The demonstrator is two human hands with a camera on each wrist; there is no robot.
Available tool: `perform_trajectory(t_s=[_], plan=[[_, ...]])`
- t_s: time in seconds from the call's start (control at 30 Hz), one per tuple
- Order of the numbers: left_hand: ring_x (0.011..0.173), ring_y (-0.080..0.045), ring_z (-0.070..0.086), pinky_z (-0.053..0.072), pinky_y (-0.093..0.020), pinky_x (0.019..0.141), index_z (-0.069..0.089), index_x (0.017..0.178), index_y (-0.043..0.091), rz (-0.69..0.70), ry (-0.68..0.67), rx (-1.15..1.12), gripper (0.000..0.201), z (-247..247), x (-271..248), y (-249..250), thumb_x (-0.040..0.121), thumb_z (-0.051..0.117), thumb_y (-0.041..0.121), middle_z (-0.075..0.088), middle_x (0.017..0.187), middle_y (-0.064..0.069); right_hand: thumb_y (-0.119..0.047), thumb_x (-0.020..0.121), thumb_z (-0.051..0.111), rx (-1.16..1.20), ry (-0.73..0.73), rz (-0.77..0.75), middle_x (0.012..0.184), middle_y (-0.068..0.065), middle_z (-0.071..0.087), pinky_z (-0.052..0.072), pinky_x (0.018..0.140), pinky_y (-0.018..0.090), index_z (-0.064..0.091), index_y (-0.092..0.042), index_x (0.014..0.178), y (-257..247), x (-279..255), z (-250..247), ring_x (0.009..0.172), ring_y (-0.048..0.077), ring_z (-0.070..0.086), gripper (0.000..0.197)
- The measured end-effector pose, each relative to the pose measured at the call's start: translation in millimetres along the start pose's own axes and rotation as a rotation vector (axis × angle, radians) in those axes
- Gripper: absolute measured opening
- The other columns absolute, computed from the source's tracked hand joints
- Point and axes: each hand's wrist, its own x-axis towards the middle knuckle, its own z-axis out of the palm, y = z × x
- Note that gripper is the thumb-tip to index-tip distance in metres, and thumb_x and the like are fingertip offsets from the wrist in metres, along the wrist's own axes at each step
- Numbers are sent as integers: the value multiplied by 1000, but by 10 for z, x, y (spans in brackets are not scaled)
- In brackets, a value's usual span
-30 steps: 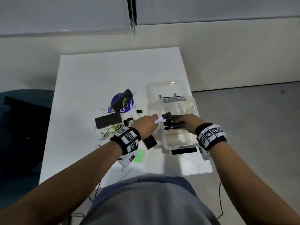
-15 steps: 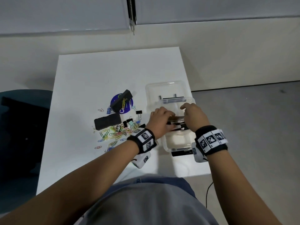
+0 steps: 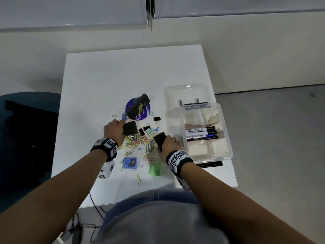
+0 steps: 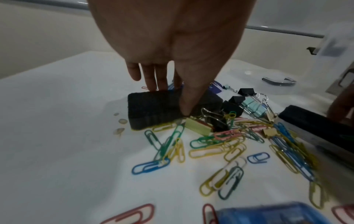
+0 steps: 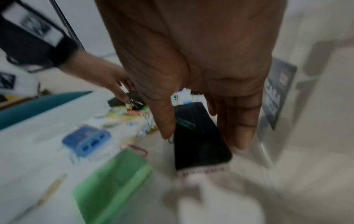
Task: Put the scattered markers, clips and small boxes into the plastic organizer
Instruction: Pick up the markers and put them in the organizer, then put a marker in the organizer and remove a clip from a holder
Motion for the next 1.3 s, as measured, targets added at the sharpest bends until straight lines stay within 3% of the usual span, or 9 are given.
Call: perform_trajectory(t_s=[0.2,0.33,0.5,0.57,0.67,0.83,1.07,1.23,1.3], plan=[[104,-34,54,41,-44,92,47,120,10,-23,-13,-40,60,-65,-12,-7,70,76,28,54,112,-16,-26,76,74,49,-9,52,127,15,44,49,87,42,36,-9,123,38,60,90,110,35,55,63],[94,-35,64,47,-43,84,39,110,12,-2,-41,-280,42,-169,-83,-76,81,69,18,65,102,-13,-24,75,72,175,-12,46,128,15,35,52,82,42,32,-13,123,9,32,-20,104,39,58,64],[102,-30,63,53,-44,87,22,140,37,35,84,-666,67,-420,-333,-56,91,61,13,58,125,-12,-16,78,68,245,93,-184,116,16,46,54,71,41,34,-9,118,-59,-49,-237,93,36,61,53],[103,-26,59,50,-38,89,30,140,43,139,93,-628,61,-467,-395,-11,94,54,12,52,122,-9,-15,81,66,328,75,-328,113,14,48,51,69,36,35,-12,121,-92,-94,-331,90,34,61,50],[104,-26,58,43,-28,88,61,120,30,193,10,-697,26,-453,-448,64,100,46,24,55,112,-9,-18,85,66,378,44,-503,111,9,45,51,75,29,39,-26,124,-133,-157,-415,87,28,60,48],[95,-23,65,50,-40,89,66,100,25,48,-128,-964,41,-473,-486,166,93,43,58,69,100,-3,-16,87,64,425,61,-591,106,5,43,54,79,33,50,-26,110,-151,-154,-398,86,23,56,29],[77,-19,62,50,-30,71,58,87,21,24,-111,-1075,18,-489,-563,345,90,62,39,65,84,-1,-9,91,56,345,181,-635,108,6,46,51,86,35,57,-20,97,-211,-151,-310,93,24,55,13],[86,-26,67,56,-46,83,58,93,22,-85,3,-1056,27,-494,-556,290,89,59,49,68,92,-7,-10,81,66,-30,282,-692,142,18,43,38,108,50,69,-12,92,-192,-97,-169,125,42,44,12],[85,-24,67,56,-45,81,58,94,20,-76,35,-981,30,-531,-560,264,88,59,49,68,91,-5,-14,83,64,-34,217,-677,138,16,47,37,107,49,68,-12,96,-169,-108,-227,123,38,46,13]])
